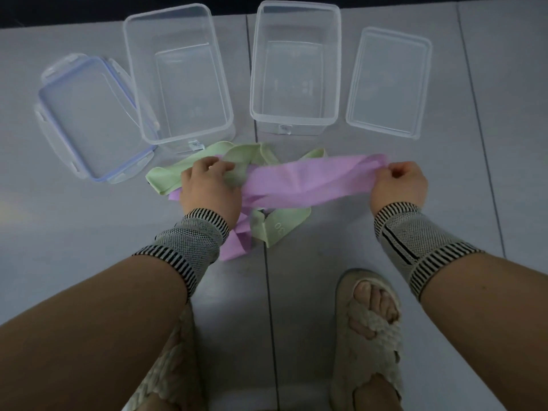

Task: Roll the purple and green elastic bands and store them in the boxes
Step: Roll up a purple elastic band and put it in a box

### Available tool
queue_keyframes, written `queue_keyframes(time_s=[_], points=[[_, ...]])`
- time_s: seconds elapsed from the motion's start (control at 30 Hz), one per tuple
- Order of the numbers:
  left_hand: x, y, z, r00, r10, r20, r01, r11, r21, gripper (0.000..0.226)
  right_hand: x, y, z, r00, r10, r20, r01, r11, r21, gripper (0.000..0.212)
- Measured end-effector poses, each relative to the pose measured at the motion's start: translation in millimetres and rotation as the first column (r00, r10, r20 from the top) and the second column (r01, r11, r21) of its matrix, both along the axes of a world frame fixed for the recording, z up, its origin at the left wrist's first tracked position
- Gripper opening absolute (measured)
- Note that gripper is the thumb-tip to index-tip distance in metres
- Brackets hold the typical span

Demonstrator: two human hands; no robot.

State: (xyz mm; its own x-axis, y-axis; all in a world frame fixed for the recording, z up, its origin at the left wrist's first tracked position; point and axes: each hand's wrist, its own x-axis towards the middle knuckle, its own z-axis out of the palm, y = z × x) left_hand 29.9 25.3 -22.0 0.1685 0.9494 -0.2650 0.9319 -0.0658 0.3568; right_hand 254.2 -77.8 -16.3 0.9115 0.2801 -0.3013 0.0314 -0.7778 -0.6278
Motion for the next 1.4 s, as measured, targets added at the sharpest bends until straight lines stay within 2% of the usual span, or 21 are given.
queue_keyframes(time_s=[0.1, 0.2, 0.33, 0.4, 0.43, 0.47, 0.53, 0.57, 0.63, 0.7, 0.77, 0.83, 0.9, 0.97, 1.03, 1.13, 1.23, 1.27, 1.33, 1.4], points=[[4.1, -0.7, -2.2, 1.000, 0.012, 0.013, -0.013, 0.999, 0.030, 0.033, -0.6, -10.5, -10.9, 0.982, 0.126, -0.144, -0.155, 0.965, -0.214, 0.040], [2.8, 0.8, -5.0, 0.999, 0.006, 0.032, -0.005, 1.000, -0.024, 0.027, -14.3, -12.1, -14.2, 0.907, 0.416, -0.067, -0.420, 0.886, -0.197, 0.048], [0.1, -8.2, -3.5, 0.998, -0.031, 0.059, 0.037, 0.993, -0.112, 0.026, -40.6, -4.0, -16.1, 0.621, 0.780, 0.076, -0.756, 0.622, -0.202, 0.039], [-1.2, -12.4, -3.5, 0.994, -0.090, 0.059, 0.099, 0.980, -0.175, 0.035, -52.6, 1.2, -19.1, 0.517, 0.854, 0.062, -0.825, 0.516, -0.230, 0.040], [-1.2, -13.5, -4.0, 0.993, -0.112, 0.040, 0.118, 0.971, -0.207, 0.039, -57.1, 3.5, -20.5, 0.498, 0.867, 0.038, -0.835, 0.490, -0.248, 0.041], [-0.8, -13.5, -4.1, 0.991, -0.131, 0.006, 0.129, 0.966, -0.225, 0.038, -60.2, 5.7, -21.9, 0.494, 0.869, 0.016, -0.836, 0.480, -0.267, 0.041], [0.7, -10.8, -2.3, 0.988, -0.148, -0.051, 0.134, 0.967, -0.216, 0.020, -62.5, 9.3, -23.3, 0.505, 0.863, -0.009, -0.821, 0.478, -0.313, 0.043], [2.5, -8.5, 0.0, 0.992, -0.121, -0.030, 0.112, 0.971, -0.210, 0.010, -61.5, 10.6, -22.8, 0.514, 0.858, -0.018, -0.807, 0.477, -0.348, 0.045], [5.4, -2.6, 5.5, 0.990, 0.051, 0.135, -0.013, 0.963, -0.270, 0.013, -56.6, 11.9, -22.5, 0.540, 0.840, -0.043, -0.778, 0.479, -0.406, 0.048], [5.7, 6.8, 10.7, 0.874, 0.331, 0.355, -0.152, 0.882, -0.446, 0.016, -52.5, 11.1, -22.7, 0.582, 0.810, -0.078, -0.757, 0.504, -0.415, 0.051], [4.8, 14.2, 17.5, 0.710, 0.547, 0.443, -0.204, 0.762, -0.615, 0.015, -51.7, 9.7, -22.8, 0.616, 0.783, -0.083, -0.747, 0.548, -0.377, 0.052], [4.4, 18.4, 22.9, 0.589, 0.653, 0.476, -0.193, 0.686, -0.702, 0.016, -54.7, 10.2, -21.3, 0.626, 0.778, -0.057, -0.749, 0.580, -0.321, 0.052], [5.8, 19.1, 28.2, 0.540, 0.681, 0.495, -0.162, 0.661, -0.732, 0.015, -59.9, 12.2, -19.5, 0.605, 0.796, -0.012, -0.766, 0.579, -0.280, 0.052], [7.9, 18.6, 32.8, 0.520, 0.690, 0.504, -0.129, 0.647, -0.752, 0.013, -65.1, 15.9, -17.5, 0.573, 0.818, 0.050, -0.790, 0.568, -0.230, 0.051], [8.5, 19.0, 35.8, 0.512, 0.695, 0.505, -0.110, 0.636, -0.764, 0.011, -69.4, 20.5, -13.8, 0.582, 0.808, 0.087, -0.798, 0.589, -0.132, 0.050], [9.7, 19.1, 40.0, 0.514, 0.687, 0.514, -0.081, 0.635, -0.768, 0.008, -75.1, 26.7, -4.0, 0.616, 0.783, 0.090, -0.787, 0.617, 0.022, 0.047], [10.1, 19.4, 39.9, 0.504, 0.682, 0.529, -0.067, 0.642, -0.764, 0.005, -80.7, 30.3, 4.2, 0.597, 0.797, 0.090, -0.802, 0.591, 0.087, 0.047], [8.7, 20.6, 36.4, 0.535, 0.658, 0.530, -0.113, 0.677, -0.727, 0.008, -81.4, 30.5, 4.1, 0.591, 0.802, 0.088, -0.806, 0.585, 0.088, 0.048], [2.8, 25.1, 26.8, 0.730, 0.519, 0.444, -0.261, 0.813, -0.521, 0.022, -79.1, 28.9, 0.2, 0.596, 0.799, 0.083, -0.803, 0.595, 0.046, 0.049], [-3.8, 25.1, 22.9, 0.885, 0.349, 0.306, -0.288, 0.930, -0.228, 0.027, -72.5, 24.9, -7.4, 0.644, 0.758, 0.101, -0.760, 0.649, -0.033, 0.046]])
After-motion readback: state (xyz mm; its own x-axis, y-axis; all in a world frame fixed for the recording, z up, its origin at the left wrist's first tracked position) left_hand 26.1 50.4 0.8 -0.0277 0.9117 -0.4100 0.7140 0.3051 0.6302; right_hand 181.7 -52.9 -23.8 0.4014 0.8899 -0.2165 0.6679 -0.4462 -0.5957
